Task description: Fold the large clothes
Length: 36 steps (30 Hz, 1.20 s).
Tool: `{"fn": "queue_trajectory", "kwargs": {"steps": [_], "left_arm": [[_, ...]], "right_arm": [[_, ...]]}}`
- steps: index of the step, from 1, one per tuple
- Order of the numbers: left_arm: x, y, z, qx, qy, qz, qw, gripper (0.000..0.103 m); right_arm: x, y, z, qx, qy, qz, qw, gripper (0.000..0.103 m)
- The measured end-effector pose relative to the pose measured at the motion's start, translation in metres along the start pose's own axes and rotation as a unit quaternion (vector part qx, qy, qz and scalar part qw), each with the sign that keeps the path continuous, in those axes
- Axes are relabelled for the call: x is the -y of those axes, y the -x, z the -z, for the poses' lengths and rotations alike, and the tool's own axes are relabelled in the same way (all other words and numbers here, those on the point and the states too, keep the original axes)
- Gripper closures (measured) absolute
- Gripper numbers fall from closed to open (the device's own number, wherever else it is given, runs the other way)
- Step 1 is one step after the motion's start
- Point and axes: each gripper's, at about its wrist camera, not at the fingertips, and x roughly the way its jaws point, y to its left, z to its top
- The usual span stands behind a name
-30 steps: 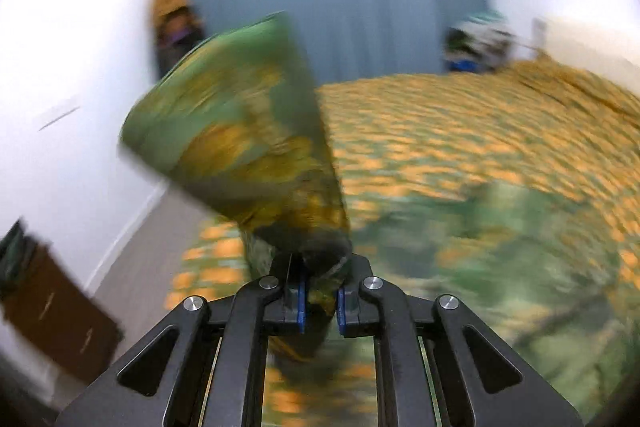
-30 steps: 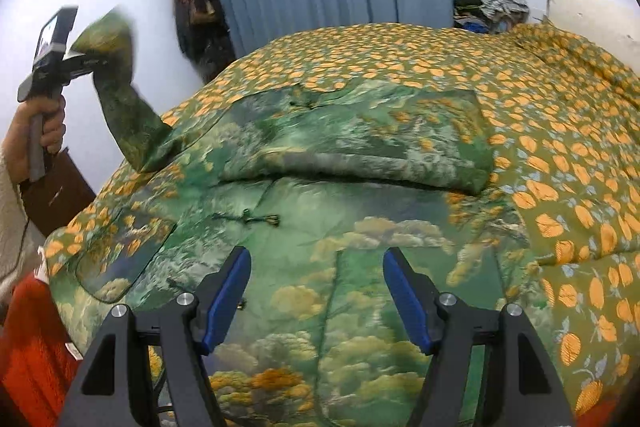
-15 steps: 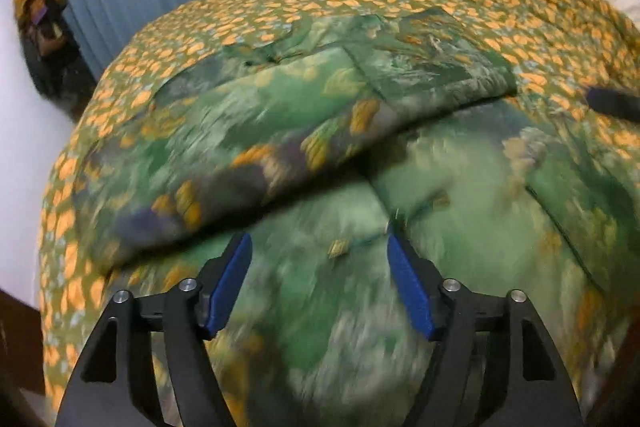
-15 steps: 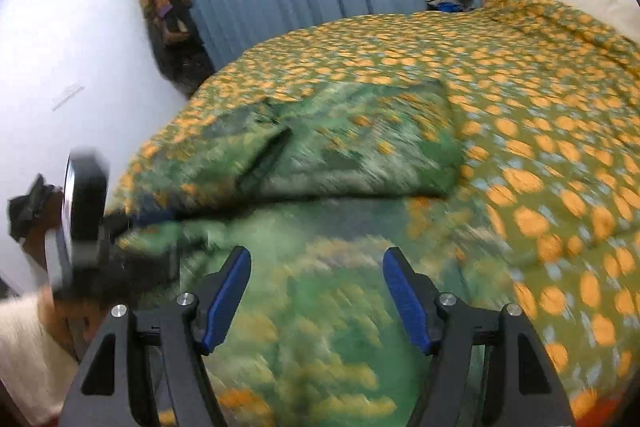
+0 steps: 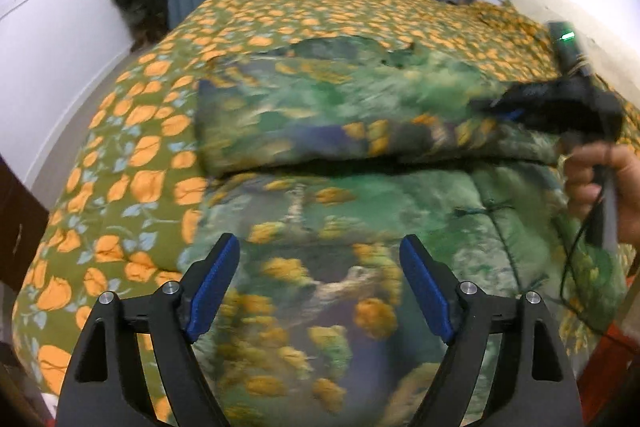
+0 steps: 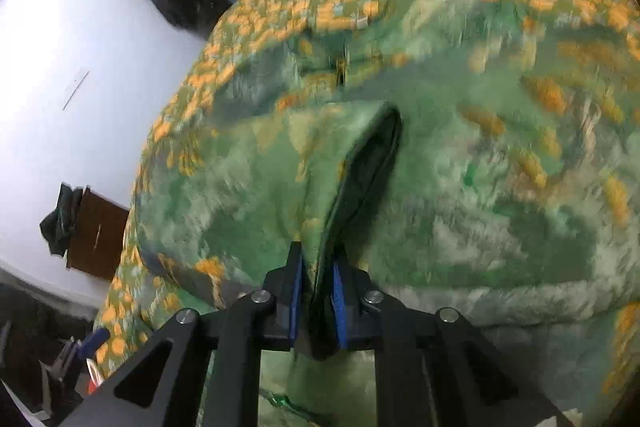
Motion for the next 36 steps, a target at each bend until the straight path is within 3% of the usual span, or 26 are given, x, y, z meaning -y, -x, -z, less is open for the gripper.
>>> {"fn": "queue_trajectory", "kwargs": {"steps": [2,4,6,7,8,11,13,15,17,19,20,23,26,30,32,36], "left_arm": [[-0.011,-0.003,-0.004,-0.002,0.016,0.001,0.9999,0.019],[-0.019,-0.01,-0.014,-0.005,0.032,0.001,0.9995,0.019],[-0.025,-0.015,-0.031,-0.01,0.046,0.0,0.9989,0.019],[-0.028,-0.018,-0.043,-0.009,0.053,0.003,0.9985,0.019],[-0.031,-0.021,-0.055,-0.007,0.059,0.009,0.9982,0.019],[-0.033,-0.038,-0.084,-0.008,0.053,0.016,0.9985,0.019],[-0.026,-0.062,-0.104,-0.022,0.022,0.018,0.9993,0.02],[-0.021,-0.09,-0.114,-0.041,0.01,0.017,0.999,0.02],[-0.023,-0.13,-0.114,-0.082,0.019,0.019,0.9963,0.02],[-0.031,-0.163,-0.102,-0.126,0.045,0.016,0.9909,0.021],[-0.034,-0.173,-0.095,-0.13,0.049,0.021,0.9901,0.021],[-0.024,-0.171,-0.09,-0.123,0.021,0.004,0.9922,0.021],[-0.018,-0.156,-0.1,-0.14,0.016,0.003,0.99,0.022],[-0.019,-0.147,-0.125,-0.161,0.061,0.082,0.9817,0.022],[-0.017,-0.161,-0.138,-0.169,0.067,0.103,0.9779,0.022],[-0.019,-0.212,-0.156,-0.16,0.037,0.068,0.9841,0.023]], "right_arm": [[-0.003,0.014,-0.01,0.035,0.015,0.019,0.999,0.089],[0.004,0.01,-0.014,0.031,0.022,0.045,0.998,0.088],[0.016,-0.014,-0.009,-0.012,0.032,0.092,0.995,0.073],[0.02,-0.025,-0.004,-0.039,0.046,0.116,0.991,0.061],[0.019,-0.025,0.0,-0.039,0.061,0.119,0.99,0.06],[0.002,0.007,0.003,0.028,0.103,0.141,0.984,0.059],[-0.013,0.022,-0.001,0.063,0.121,0.116,0.984,0.059],[-0.028,0.018,-0.007,0.062,0.151,0.063,0.985,0.06],[-0.031,0.001,-0.009,0.041,0.16,0.046,0.985,0.06],[-0.016,-0.04,-0.007,-0.026,0.135,0.034,0.99,0.061],[-0.007,-0.058,-0.003,-0.056,0.121,0.039,0.99,0.064],[0.008,-0.069,0.008,-0.046,0.097,0.03,0.994,0.068],[0.015,-0.065,0.008,-0.041,0.087,0.017,0.995,0.068],[0.021,-0.062,0.01,-0.039,0.083,0.006,0.996,0.068],[0.02,-0.059,0.014,-0.035,0.086,0.008,0.996,0.068],[0.013,-0.064,0.014,-0.03,0.098,0.018,0.995,0.068]]}}
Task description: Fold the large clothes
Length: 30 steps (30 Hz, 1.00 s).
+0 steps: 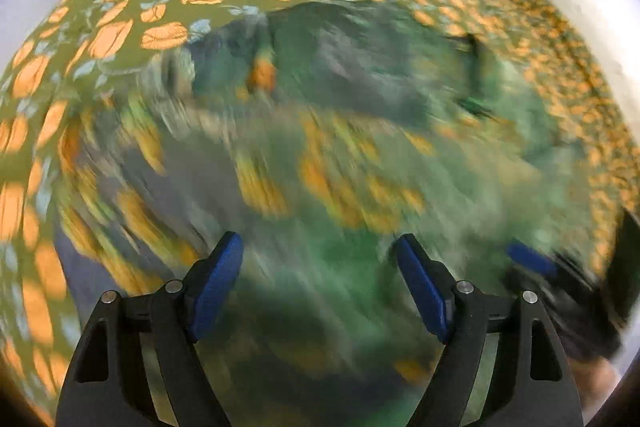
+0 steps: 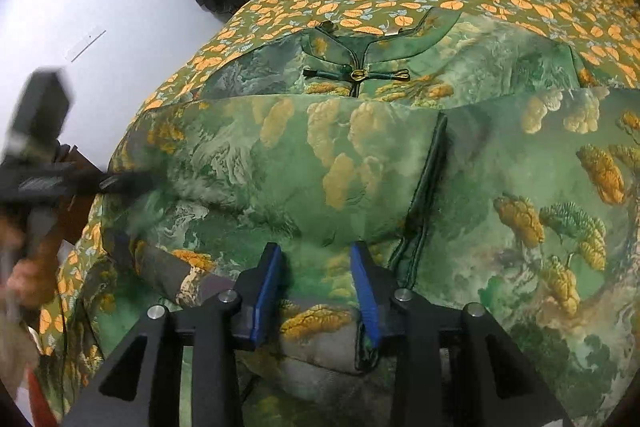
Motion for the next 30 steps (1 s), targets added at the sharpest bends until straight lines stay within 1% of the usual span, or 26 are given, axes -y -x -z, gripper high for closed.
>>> {"fn": "queue_trajectory", "kwargs": {"steps": [1,2,3,4,5,7,8,11,13,15,17,19,22,23,25,26,27,28,29,30], "left_arm": [[-0.007,-0.004,-0.009,0.012,0.021,-0.002,0.9997,0.025],[-0.011,-0.001,-0.016,0.032,0.039,-0.001,0.9987,0.025],[-0.015,0.005,-0.022,0.061,0.056,-0.005,0.9965,0.025],[-0.018,0.011,-0.027,0.083,0.068,-0.01,0.9942,0.025],[-0.02,0.014,-0.029,0.093,0.074,-0.01,0.9928,0.025],[-0.024,0.009,-0.023,0.085,0.08,-0.001,0.9932,0.024],[-0.023,0.005,-0.016,0.079,0.074,-0.004,0.9941,0.024],[-0.012,0.01,0.018,0.075,0.011,-0.033,0.9965,0.025],[-0.006,0.019,0.037,0.071,-0.013,-0.039,0.9966,0.024],[-0.002,0.032,0.059,0.062,-0.028,-0.035,0.9971,0.024],[0.002,0.043,0.086,0.038,-0.042,-0.022,0.9981,0.024],[0.005,0.046,0.098,0.019,-0.045,-0.014,0.9987,0.024],[0.005,0.077,0.132,0.02,-0.036,-0.018,0.999,0.023],[0.004,0.091,0.147,0.02,-0.023,-0.006,0.9995,0.023],[0.003,0.113,0.167,0.035,-0.01,0.007,0.9993,0.021],[0.003,0.126,0.18,0.049,-0.008,0.004,0.9988,0.019],[0.004,0.135,0.186,0.059,-0.007,-0.002,0.9982,0.017],[0.005,0.147,0.199,0.072,-0.005,-0.011,0.9973,0.016],[0.005,0.159,0.211,0.083,0.001,-0.02,0.9964,0.016],[0.005,0.165,0.218,0.09,0.006,-0.024,0.9957,0.016]], "right_arm": [[-0.001,0.001,0.0,0.001,0.001,0.0,1.0,0.068],[-0.001,0.001,0.0,0.002,0.001,0.001,1.0,0.068],[-0.001,0.0,0.001,0.003,0.001,0.001,1.0,0.068],[-0.001,0.0,0.001,0.005,0.002,0.002,1.0,0.068],[-0.001,0.0,0.001,0.007,0.005,0.005,1.0,0.068],[-0.002,-0.001,0.002,0.011,0.008,0.009,1.0,0.068],[-0.002,-0.001,0.002,0.012,0.009,0.01,1.0,0.068],[-0.002,-0.002,0.002,0.014,0.008,0.009,1.0,0.068],[-0.001,-0.001,0.002,0.014,0.007,0.008,1.0,0.068],[-0.001,-0.001,0.003,0.014,0.008,0.009,1.0,0.068],[-0.002,-0.002,0.002,0.014,0.01,0.014,1.0,0.068],[-0.004,-0.002,0.002,0.011,0.013,0.019,1.0,0.068],[-0.005,0.001,0.0,0.005,0.01,0.023,1.0,0.068],[-0.006,0.008,-0.001,0.006,0.008,0.024,1.0,0.067],[-0.012,0.024,0.001,0.009,0.005,0.032,0.999,0.065],[-0.015,0.037,0.005,0.014,0.003,0.046,0.999,0.056],[-0.018,0.047,0.009,0.016,0.002,0.059,0.998,0.048],[-0.021,0.061,0.016,0.019,0.0,0.066,0.998,0.031],[-0.023,0.076,0.025,0.028,0.002,0.063,0.998,0.026],[-0.025,0.092,0.036,0.036,0.008,0.063,0.997,0.026]]}}
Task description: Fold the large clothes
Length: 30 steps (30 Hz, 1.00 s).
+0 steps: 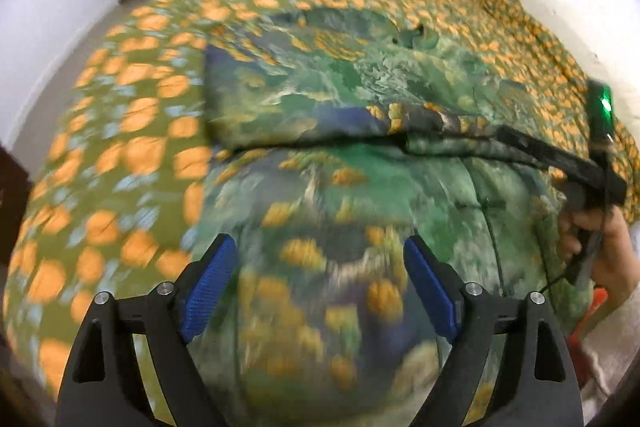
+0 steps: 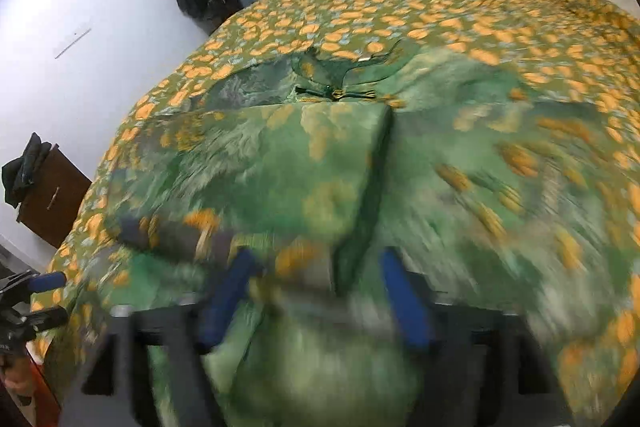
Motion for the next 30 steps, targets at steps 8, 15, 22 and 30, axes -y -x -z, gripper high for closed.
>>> {"fn": "queue_trajectory", "kwargs": {"steps": [8,15,22,30], "left_arm": [[0.009,0.036,0.041,0.043,0.011,-0.034,0.9984,0.011],[0.022,0.036,0.057,0.031,-0.014,-0.044,0.9985,0.011],[0.027,0.053,0.054,0.046,-0.046,-0.057,0.9963,0.011],[-0.059,0.047,0.055,0.03,0.07,-0.065,0.995,0.007]], "right_arm": [[0.009,0.103,0.071,0.044,0.039,0.068,0.996,0.026],[0.015,0.141,0.1,0.075,0.034,0.108,0.991,0.026],[0.014,0.155,0.094,0.088,0.039,0.113,0.989,0.026],[0.071,0.177,0.124,0.024,0.017,0.169,0.985,0.026]]}}
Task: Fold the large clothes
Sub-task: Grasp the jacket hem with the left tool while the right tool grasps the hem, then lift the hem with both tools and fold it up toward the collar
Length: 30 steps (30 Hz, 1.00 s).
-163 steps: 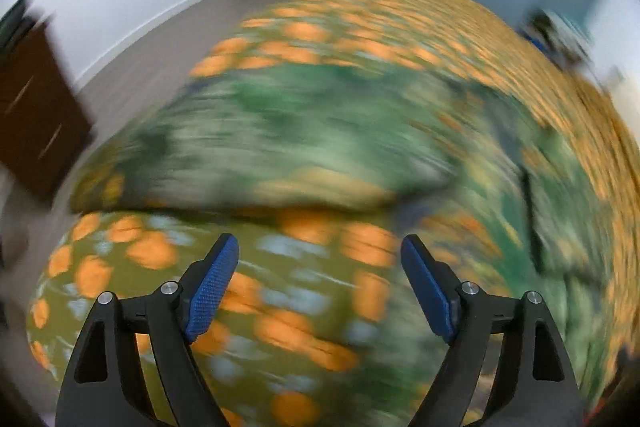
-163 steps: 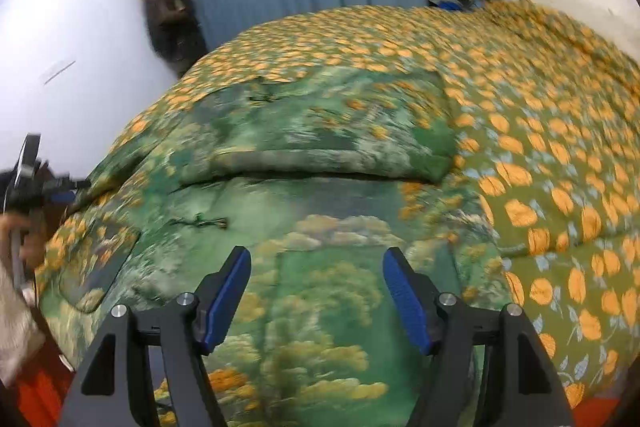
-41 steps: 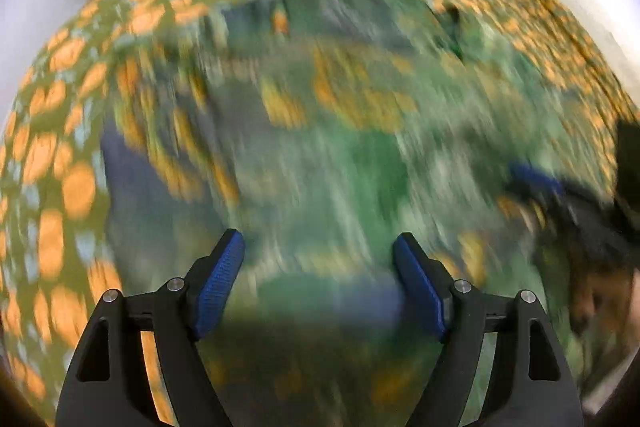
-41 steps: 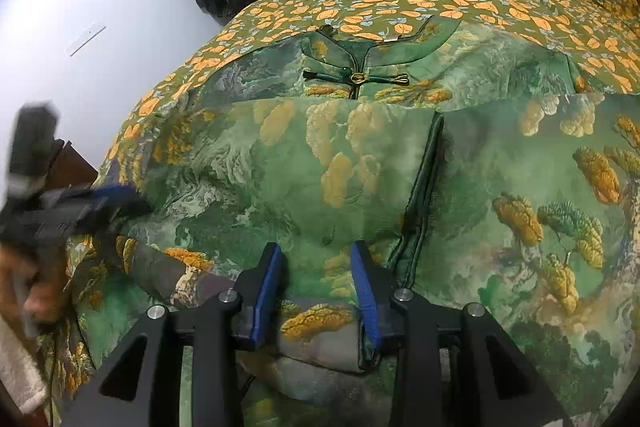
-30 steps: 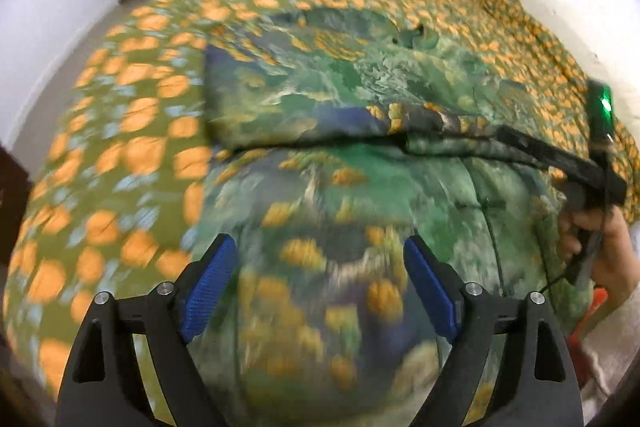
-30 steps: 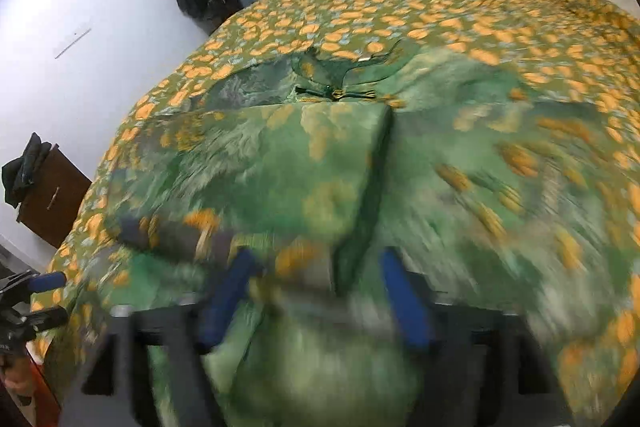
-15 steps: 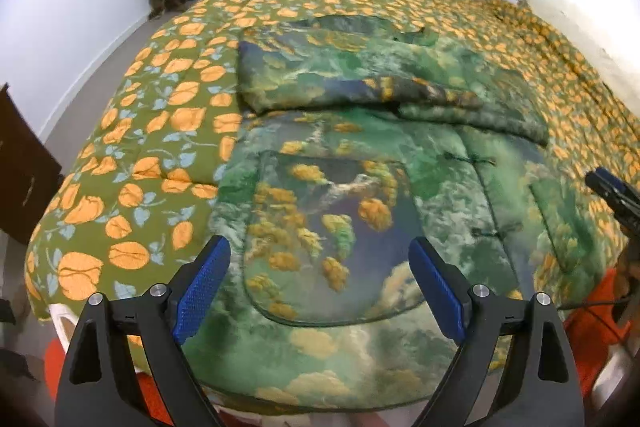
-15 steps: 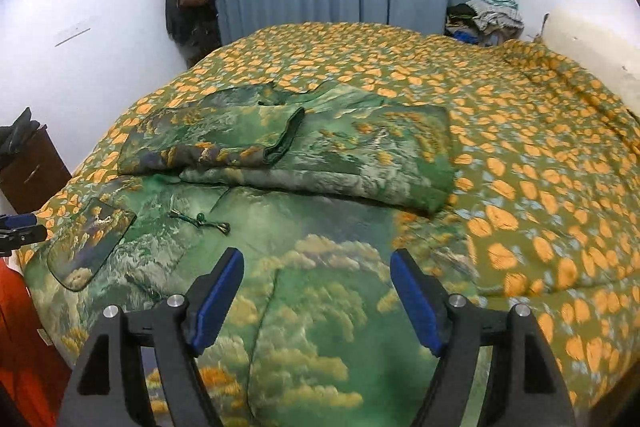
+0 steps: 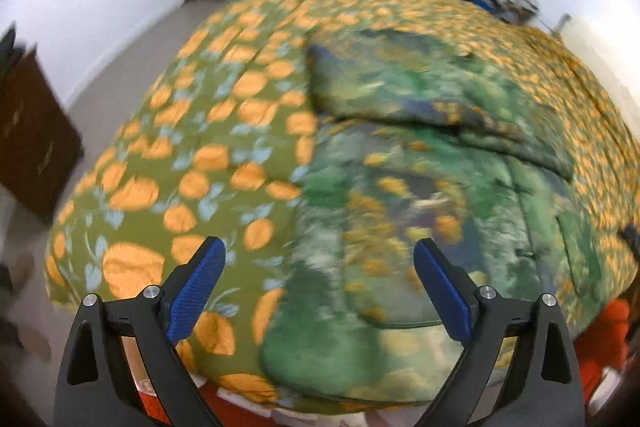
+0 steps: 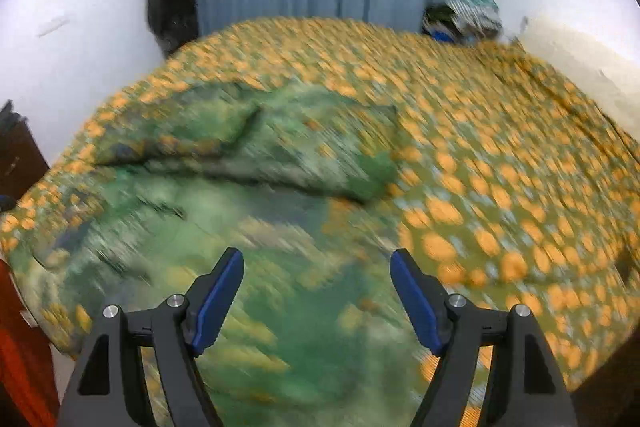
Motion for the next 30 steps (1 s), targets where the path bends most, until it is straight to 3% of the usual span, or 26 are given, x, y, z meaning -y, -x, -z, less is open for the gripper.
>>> {"fn": "queue_trajectory", "kwargs": {"steps": [4,7,11,15,19,21,22,23,25,30], "left_arm": [[-0.011,-0.03,0.007,-0.048,0.014,0.032,0.9982,0.007],[-0.004,-0.053,0.018,-0.09,0.005,0.058,0.9943,0.007],[0.013,-0.066,0.033,-0.116,-0.032,0.072,0.9901,0.007],[0.018,-0.068,0.036,-0.135,-0.044,0.091,0.9857,0.007],[0.015,-0.065,0.039,-0.158,-0.032,0.121,0.9795,0.01],[0.017,-0.061,0.041,-0.173,-0.035,0.128,0.976,0.033],[0.018,-0.057,0.042,-0.177,-0.037,0.127,0.9752,0.05],[0.019,-0.052,0.04,-0.18,-0.039,0.123,0.9752,0.068],[0.017,-0.044,0.033,-0.182,-0.031,0.122,0.9751,0.084],[0.022,-0.02,0.014,-0.162,-0.027,0.136,0.9771,0.09]], "right_arm": [[0.034,-0.014,0.03,-0.075,-0.025,-0.008,0.997,0.026],[0.05,-0.03,0.052,-0.134,-0.055,-0.049,0.988,0.026],[0.054,-0.042,0.063,-0.16,-0.069,-0.064,0.983,0.026],[0.051,-0.059,0.069,-0.208,-0.083,-0.146,0.964,0.026],[0.047,-0.063,0.07,-0.231,-0.067,-0.17,0.956,0.028],[0.046,-0.056,0.065,-0.229,-0.068,-0.177,0.955,0.066],[0.047,-0.052,0.06,-0.223,-0.074,-0.177,0.956,0.085],[0.049,-0.05,0.056,-0.221,-0.081,-0.181,0.955,0.088],[0.05,-0.039,0.045,-0.205,-0.09,-0.188,0.956,0.089],[0.045,-0.015,0.021,-0.172,-0.09,-0.195,0.961,0.09]]}}
